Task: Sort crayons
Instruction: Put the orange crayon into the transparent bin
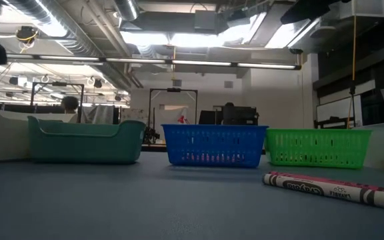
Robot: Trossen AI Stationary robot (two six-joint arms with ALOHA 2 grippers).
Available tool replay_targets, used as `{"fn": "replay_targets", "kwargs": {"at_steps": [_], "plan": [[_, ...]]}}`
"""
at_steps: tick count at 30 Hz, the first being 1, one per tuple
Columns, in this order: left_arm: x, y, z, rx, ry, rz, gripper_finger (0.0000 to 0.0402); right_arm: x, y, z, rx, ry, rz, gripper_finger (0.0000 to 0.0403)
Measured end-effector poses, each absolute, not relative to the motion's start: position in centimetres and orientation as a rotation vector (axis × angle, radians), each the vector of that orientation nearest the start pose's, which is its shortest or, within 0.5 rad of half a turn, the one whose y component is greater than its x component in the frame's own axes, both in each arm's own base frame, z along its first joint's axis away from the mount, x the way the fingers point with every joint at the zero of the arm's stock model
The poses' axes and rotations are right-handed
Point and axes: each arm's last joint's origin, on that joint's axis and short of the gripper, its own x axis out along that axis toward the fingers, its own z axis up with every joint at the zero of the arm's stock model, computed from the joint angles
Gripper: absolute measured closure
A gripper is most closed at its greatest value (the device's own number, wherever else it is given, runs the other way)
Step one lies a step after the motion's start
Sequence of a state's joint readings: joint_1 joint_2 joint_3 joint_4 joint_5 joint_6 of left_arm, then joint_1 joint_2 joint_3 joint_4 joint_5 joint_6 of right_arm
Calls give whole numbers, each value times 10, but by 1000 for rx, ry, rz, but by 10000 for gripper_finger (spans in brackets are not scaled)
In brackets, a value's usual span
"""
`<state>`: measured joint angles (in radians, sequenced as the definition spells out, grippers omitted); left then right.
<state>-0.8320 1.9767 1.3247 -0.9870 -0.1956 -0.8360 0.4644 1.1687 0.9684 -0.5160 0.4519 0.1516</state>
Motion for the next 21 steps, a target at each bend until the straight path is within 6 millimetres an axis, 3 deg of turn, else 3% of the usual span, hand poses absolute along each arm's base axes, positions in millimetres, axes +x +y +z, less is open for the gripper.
{"fn": "replay_targets", "kwargs": {"at_steps": [15, 21], "plan": [[257, -232, 140, 108, 1537, 106, 302, 220, 96, 295, -171, 641, -37, 253], [254, -226, 132, 66, 1581, 89, 328, 220, 96, 295, -172, 641, -37, 253]]}}
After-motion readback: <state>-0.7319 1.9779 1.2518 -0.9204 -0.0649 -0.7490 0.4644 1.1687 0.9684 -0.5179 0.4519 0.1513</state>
